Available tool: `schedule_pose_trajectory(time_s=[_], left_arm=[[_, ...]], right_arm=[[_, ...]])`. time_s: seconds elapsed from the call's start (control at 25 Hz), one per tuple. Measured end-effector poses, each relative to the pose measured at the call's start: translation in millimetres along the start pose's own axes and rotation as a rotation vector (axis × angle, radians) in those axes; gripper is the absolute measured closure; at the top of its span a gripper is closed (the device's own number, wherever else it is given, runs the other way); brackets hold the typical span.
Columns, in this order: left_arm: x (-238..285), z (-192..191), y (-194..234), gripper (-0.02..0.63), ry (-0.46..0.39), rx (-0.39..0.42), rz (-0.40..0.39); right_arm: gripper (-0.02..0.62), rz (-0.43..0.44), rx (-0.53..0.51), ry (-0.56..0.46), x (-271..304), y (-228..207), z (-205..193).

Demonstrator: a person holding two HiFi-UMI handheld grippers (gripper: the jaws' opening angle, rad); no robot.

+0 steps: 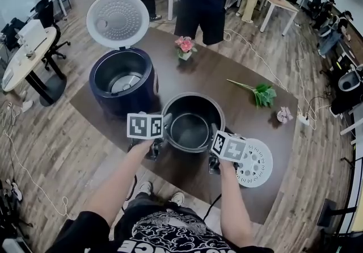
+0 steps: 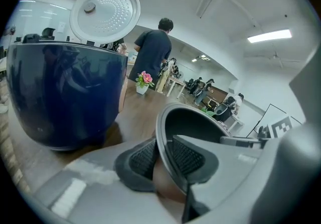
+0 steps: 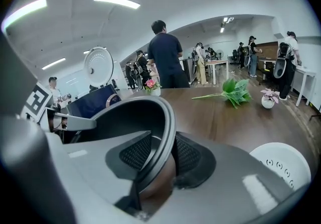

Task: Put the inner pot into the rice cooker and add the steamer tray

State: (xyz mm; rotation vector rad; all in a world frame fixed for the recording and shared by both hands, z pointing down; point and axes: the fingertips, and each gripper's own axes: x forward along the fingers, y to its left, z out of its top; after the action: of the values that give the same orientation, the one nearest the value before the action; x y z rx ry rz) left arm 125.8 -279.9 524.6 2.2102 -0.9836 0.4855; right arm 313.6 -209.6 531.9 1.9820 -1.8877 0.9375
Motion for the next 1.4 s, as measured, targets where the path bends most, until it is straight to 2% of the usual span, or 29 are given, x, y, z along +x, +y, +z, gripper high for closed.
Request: schedule_pose_trajectory(time_s=[0.28,1.04,1.4], left_arm=[[-18.7,24.0,-6.8,0.506,-0.08,0.026,0.005],[-88.9,113.5,-20.8,0.506,-0.329,0.061,0.028],[-121.9,154.1,-17.5,0.505,-0.426,0.072,0.059]], right_arm=[[0.477,0.027,-0.022,-0.063,-8.7,10.2,24.9],[0.479,0.142,-0.178,-0.29,-46.0,69.6,138.7],[0.479,0.198,-0.234,-0.36,-55.3,102.8,183.7]])
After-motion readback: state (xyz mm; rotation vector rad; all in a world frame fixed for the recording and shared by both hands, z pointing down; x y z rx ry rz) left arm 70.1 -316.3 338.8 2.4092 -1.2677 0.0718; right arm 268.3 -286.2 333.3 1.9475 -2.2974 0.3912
